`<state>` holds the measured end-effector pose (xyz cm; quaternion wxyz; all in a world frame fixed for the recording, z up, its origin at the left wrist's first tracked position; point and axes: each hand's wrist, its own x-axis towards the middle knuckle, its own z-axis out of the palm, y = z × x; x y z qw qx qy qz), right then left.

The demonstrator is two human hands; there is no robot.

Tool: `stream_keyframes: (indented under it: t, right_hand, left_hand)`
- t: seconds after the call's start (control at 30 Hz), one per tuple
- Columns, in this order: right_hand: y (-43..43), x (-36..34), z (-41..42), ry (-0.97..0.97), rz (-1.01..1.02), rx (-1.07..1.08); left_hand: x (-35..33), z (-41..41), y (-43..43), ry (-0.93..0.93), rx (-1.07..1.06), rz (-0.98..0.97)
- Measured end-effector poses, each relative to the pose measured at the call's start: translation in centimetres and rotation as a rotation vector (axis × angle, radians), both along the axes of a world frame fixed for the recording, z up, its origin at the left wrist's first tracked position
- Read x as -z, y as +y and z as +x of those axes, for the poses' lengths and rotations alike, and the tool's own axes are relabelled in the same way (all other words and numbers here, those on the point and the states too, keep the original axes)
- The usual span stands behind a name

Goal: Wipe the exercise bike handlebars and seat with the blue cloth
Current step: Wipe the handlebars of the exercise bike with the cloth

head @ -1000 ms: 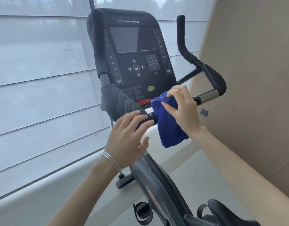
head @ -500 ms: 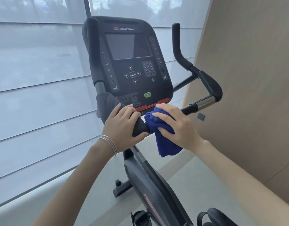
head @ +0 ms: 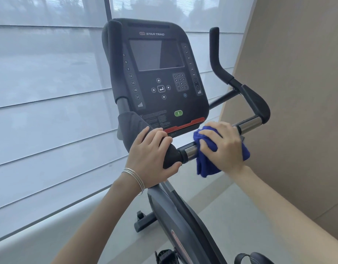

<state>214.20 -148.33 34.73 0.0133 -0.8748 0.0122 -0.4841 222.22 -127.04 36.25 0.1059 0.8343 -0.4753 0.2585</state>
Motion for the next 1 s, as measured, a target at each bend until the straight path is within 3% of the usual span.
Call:
stream_keyframes:
  t: [0.23,0.5,0.77,1.0]
  right_hand:
    - [2.2,-0.3,0.7,0.028,-0.164,-0.136]
    - [0.6,-0.7,0.3,0.036,0.036,0.042]
    - [1.7,-0.2,1.9,-0.033,-0.158,-0.223]
    - [-1.8,-0.8,1.1,-0.007,-0.004,-0.017]
  left_hand:
    - [0.2,0.1,0.0,-0.03,0.027,-0.005]
    - [0.3,0.1,-0.1,-0.039,0.037,-0.048]
    - [0.5,0.4,0.0,-0.064,0.061,-0.068]
    - [0.4,0.2,0.0,-0.05,0.032,-0.047]
